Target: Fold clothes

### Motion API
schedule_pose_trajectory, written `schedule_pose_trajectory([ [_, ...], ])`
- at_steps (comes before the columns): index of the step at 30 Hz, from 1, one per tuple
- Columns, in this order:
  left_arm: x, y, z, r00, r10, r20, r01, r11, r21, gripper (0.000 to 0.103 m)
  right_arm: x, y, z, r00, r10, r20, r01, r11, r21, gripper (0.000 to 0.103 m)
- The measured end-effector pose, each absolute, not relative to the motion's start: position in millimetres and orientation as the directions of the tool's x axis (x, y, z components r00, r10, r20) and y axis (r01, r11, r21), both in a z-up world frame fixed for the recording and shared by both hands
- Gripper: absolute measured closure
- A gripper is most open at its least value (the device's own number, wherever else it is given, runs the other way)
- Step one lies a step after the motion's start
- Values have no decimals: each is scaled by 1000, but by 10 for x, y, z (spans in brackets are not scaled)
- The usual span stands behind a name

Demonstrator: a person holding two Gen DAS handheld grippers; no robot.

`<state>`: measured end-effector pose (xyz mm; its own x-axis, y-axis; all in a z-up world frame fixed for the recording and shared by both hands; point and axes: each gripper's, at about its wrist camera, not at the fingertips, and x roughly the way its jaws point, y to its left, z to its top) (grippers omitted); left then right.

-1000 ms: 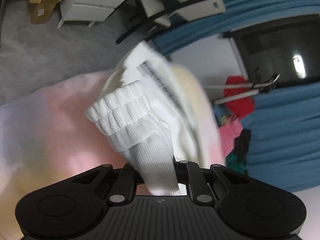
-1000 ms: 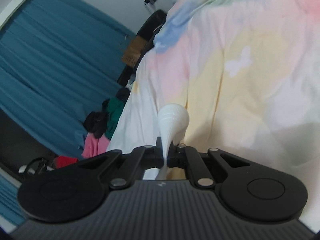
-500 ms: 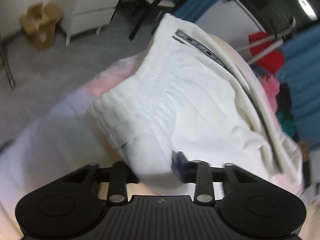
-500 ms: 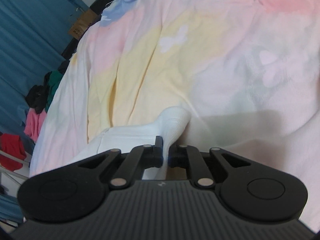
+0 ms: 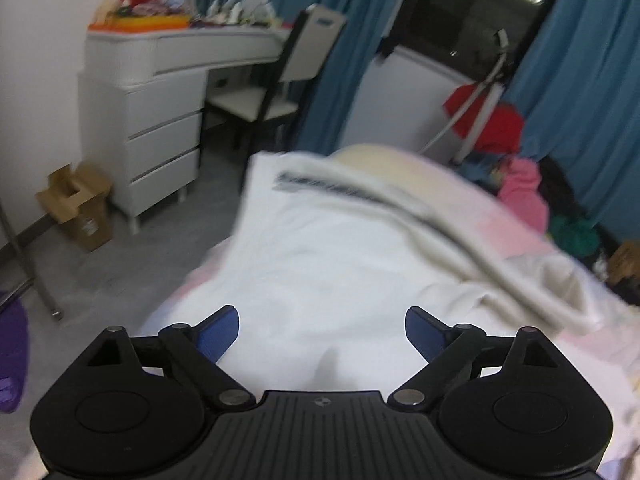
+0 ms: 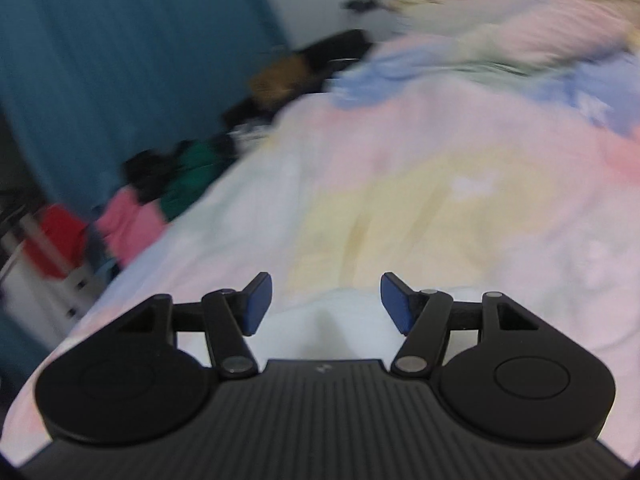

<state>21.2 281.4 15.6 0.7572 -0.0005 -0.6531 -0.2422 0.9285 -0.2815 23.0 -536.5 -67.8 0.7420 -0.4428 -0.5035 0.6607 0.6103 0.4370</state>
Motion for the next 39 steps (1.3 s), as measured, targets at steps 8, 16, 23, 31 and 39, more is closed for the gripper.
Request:
schedule_pose_trajectory([
  [8, 1117, 1914, 221, 739, -269, -617, -136, 838, -528, 9, 539, -4720, -563, 885, -107, -452, 353, 787, 506, 39],
  [16, 2055, 1613, -495, 683, -399, -611, -243, 665, -706, 20, 790, -4392, -765, 879, 169, -446, 167, 766, 621, 39],
  [23, 2363, 1694, -968, 722, -415, -553, -253, 585, -770, 41, 1344, -4267, -966, 856, 266, -442, 143, 701, 698, 39],
  [31, 2551, 1807, -1232, 760, -430, -487, -213, 543, -812, 89, 2506, -3913, -1336, 824, 284, -489, 210, 649, 731, 43],
  [39, 2596, 1685, -1192, 797, -395, -457, -116, 643, -757, 95, 2954, -3560, -1223, 848, 129, -514, 268, 733, 625, 96],
])
